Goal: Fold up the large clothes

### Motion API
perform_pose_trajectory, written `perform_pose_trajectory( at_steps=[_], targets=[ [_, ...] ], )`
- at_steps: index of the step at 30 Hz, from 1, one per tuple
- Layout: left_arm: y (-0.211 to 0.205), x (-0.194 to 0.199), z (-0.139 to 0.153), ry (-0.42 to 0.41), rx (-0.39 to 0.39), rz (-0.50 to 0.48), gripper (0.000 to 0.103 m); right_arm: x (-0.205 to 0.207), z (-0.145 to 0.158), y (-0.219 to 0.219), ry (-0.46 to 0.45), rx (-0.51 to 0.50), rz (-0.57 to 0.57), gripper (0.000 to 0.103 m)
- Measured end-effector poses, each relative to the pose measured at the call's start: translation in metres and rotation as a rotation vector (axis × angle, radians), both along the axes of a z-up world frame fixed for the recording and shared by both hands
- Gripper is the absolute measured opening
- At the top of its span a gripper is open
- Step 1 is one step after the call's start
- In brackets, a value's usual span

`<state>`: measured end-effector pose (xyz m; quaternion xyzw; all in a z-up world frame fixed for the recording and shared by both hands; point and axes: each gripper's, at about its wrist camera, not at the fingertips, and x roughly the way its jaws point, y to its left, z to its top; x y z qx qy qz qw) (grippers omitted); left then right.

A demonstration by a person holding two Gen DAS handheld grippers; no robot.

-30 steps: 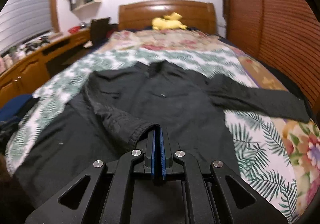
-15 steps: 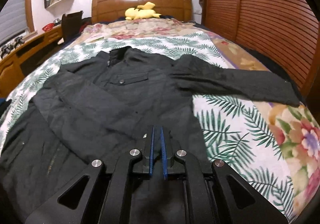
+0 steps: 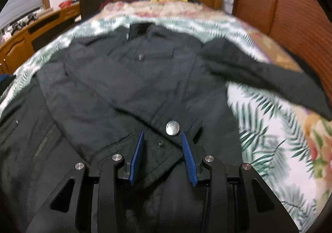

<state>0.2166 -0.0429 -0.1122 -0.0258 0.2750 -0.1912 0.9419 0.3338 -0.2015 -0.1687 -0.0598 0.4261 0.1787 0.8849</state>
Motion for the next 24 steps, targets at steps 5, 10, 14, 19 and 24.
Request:
perform_pose_trajectory(
  at_steps=[5, 10, 14, 19, 24],
  targets=[
    [-0.014, 0.013, -0.006, 0.018, 0.001, -0.008, 0.040, 0.001, -0.003, -0.006, 0.025, 0.040, -0.008, 0.041],
    [-0.024, 0.026, -0.013, 0.034, 0.003, -0.007, 0.040, 0.003, -0.005, -0.011, 0.038, 0.064, -0.020, 0.047],
    [-0.033, 0.031, -0.019, 0.045, 0.017, -0.014, 0.040, 0.003, -0.003, -0.012, 0.040, 0.068, -0.022, 0.047],
    [-0.039, 0.034, -0.024, 0.060, 0.032, -0.020, 0.040, -0.003, 0.017, -0.020, 0.025, 0.084, -0.005, 0.047],
    [-0.038, 0.041, -0.026, 0.081, 0.020, -0.014, 0.040, 0.007, 0.051, -0.060, -0.048, 0.072, -0.033, 0.055]
  ],
)
